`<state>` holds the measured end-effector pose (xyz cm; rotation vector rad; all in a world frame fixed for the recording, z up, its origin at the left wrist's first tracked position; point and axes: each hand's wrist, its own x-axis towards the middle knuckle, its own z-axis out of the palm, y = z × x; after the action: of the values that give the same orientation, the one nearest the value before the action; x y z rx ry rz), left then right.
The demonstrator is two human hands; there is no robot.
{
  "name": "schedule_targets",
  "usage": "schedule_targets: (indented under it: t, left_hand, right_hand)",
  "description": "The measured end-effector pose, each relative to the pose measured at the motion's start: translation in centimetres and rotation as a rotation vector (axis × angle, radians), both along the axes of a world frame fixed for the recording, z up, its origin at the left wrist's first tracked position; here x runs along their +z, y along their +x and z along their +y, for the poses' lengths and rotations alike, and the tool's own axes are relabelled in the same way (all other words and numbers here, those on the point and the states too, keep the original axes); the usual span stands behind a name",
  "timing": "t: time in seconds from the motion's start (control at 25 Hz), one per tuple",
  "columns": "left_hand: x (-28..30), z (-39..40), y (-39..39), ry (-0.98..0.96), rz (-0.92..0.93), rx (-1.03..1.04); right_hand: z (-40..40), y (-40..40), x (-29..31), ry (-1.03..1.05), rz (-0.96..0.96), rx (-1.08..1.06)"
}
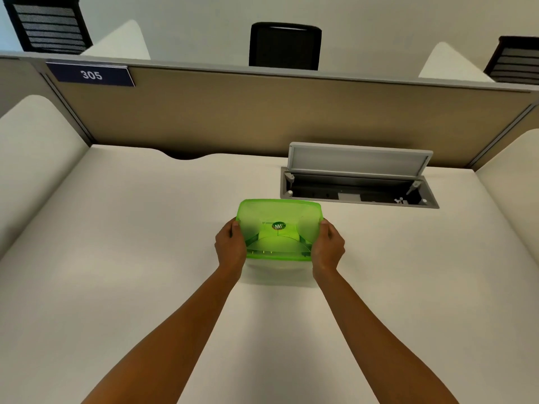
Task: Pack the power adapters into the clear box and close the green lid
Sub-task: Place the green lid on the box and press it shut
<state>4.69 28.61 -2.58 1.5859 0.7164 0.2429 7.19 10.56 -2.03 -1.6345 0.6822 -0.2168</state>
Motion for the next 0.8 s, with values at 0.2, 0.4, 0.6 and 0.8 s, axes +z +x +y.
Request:
schedule_targets:
  t: [0.2, 0.4, 0.6, 0.8]
  left_hand:
    - [-0.7, 0.4, 4.0, 0.015, -0.010, -0.041]
    - [-1.1, 1.0, 6.4, 0.096, -0.025, -0.092]
    - [-1.2, 2.1, 7.4, 0.184, -0.022, -0.156]
    - [-1.2, 2.5, 7.1, 0.337, -0.051, -0.224]
  right_hand:
    - [-0.4, 4.3, -0.9, -0.015, -0.014, 0.023]
    - [0.0, 6.3, -1.7, -0.015, -0.016, 0.007]
    - [-0.3, 7.1, -1.4, -0.078, -0.018, 0.095]
    - [-0.9, 7.4, -0.7, -0.194, -0.010, 0.204]
